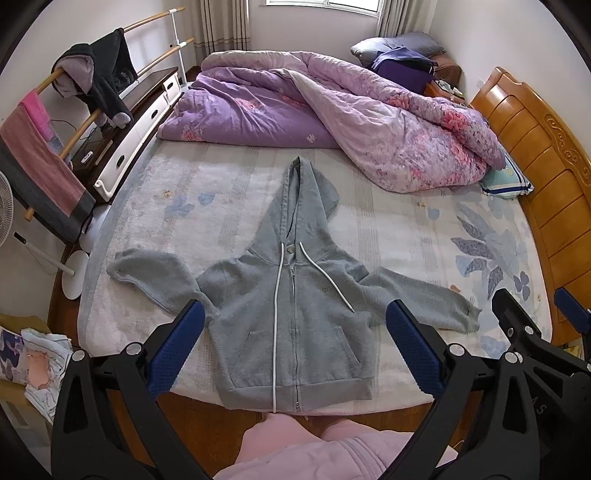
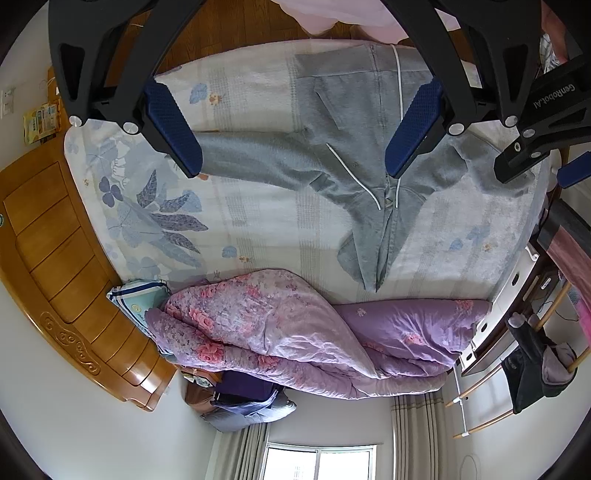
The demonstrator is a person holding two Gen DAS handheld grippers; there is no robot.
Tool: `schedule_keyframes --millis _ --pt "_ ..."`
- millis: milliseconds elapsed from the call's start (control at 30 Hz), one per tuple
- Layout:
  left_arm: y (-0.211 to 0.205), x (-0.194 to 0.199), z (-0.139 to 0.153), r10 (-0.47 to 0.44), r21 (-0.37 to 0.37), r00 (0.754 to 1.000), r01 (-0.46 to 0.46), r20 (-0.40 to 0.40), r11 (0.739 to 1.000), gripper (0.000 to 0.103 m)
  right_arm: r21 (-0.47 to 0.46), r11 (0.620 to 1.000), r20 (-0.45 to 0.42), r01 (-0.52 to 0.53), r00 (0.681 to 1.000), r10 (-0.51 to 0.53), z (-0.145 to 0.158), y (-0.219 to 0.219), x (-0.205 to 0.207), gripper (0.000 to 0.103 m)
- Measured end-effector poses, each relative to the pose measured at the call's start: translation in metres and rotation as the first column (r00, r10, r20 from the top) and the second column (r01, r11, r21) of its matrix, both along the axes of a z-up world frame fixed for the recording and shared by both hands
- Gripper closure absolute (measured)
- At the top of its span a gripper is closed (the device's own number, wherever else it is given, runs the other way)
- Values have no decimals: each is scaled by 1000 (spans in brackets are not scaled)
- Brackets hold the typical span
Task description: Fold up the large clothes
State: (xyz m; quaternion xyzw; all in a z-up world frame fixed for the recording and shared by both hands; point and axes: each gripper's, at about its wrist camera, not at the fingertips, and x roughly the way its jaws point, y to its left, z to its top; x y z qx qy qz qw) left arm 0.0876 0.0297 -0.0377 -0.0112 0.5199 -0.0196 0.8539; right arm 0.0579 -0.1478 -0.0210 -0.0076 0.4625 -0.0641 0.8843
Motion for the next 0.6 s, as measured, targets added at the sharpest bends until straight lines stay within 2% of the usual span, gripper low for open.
schedule_keyframes --millis 600 --pt "-2 2 -3 -5 5 1000 5 -6 1000 5 26 1000 -24 14 1000 -13 -8 -5 4 7"
